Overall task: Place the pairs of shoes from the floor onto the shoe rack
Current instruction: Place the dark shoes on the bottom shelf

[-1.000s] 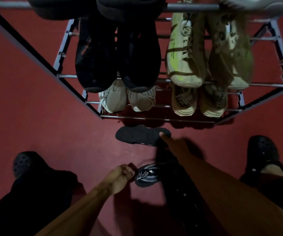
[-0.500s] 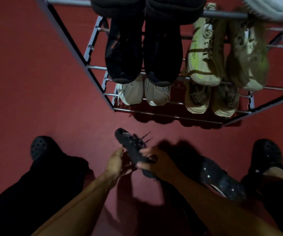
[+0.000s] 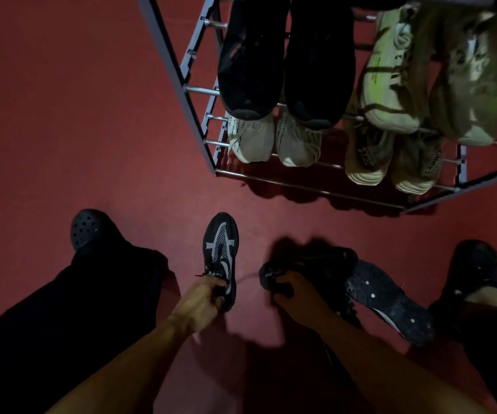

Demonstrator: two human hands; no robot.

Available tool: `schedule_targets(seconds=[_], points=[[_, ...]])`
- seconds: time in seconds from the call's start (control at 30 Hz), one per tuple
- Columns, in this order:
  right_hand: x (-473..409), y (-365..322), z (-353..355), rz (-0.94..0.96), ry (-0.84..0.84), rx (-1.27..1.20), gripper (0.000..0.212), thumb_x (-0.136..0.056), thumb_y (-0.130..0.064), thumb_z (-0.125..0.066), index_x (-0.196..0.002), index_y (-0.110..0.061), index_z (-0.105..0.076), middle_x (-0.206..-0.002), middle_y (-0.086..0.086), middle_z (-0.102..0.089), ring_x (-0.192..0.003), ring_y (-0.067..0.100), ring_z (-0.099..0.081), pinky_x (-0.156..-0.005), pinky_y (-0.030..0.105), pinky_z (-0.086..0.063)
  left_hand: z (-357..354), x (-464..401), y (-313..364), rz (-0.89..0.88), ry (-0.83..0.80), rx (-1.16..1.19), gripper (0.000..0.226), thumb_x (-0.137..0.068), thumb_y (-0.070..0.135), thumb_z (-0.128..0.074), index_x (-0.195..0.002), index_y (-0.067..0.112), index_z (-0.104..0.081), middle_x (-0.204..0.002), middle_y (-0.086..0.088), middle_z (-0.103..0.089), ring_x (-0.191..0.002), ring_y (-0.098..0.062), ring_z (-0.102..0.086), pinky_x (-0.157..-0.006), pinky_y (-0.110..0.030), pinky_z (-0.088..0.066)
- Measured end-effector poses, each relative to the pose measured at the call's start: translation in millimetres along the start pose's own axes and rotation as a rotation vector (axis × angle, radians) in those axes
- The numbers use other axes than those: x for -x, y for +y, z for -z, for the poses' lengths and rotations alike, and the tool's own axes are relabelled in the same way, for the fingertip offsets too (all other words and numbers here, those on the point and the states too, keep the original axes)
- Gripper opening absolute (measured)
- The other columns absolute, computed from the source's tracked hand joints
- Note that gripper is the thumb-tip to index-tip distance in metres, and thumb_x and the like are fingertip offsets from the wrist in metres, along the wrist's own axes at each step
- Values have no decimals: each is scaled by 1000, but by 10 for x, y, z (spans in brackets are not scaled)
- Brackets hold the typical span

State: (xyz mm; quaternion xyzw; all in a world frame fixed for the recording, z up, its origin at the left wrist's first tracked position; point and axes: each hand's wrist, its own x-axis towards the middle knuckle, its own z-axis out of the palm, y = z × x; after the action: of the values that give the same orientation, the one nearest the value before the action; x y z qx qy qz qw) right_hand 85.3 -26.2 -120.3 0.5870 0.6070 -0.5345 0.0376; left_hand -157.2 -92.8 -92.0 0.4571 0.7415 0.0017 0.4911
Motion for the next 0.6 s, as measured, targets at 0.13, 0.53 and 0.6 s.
schedule_targets(seconds=[0.13,0.53,0.6], points=[[-65,-10,-101,-61,-62,29,58,-87,-19,-73,-141,-12,-51,-146,9,-47,-133,27,-47,-110,29,-36,-67,-32,-24,32,-109,-133,54,-94,20,-57,-146,17,-43,-141,-9,-51,-127,-26,-51,-111,-28,-38],[-215,-103,-131,-24,72,204,66,-90,-32,-66,-148,-19,-39,-149,8,-44,-136,31,-41,-113,41,-36,-97,-191,-212,-65,-39,-382,45,-86,11,-51,-129,22,-56,-127,-3,-63,-109,-24,-50,-98,-33,-43],[-207,-92,-158,-62,59,184,63,-87,-33,-69,-143,-16,-45,-141,9,-51,-128,30,-49,-108,42,-42,-87,-188,-189,-101,-12,-407,38,-87,13,-53,-122,24,-61,-123,-1,-65,-107,-22,-49,-95,-30,-42]])
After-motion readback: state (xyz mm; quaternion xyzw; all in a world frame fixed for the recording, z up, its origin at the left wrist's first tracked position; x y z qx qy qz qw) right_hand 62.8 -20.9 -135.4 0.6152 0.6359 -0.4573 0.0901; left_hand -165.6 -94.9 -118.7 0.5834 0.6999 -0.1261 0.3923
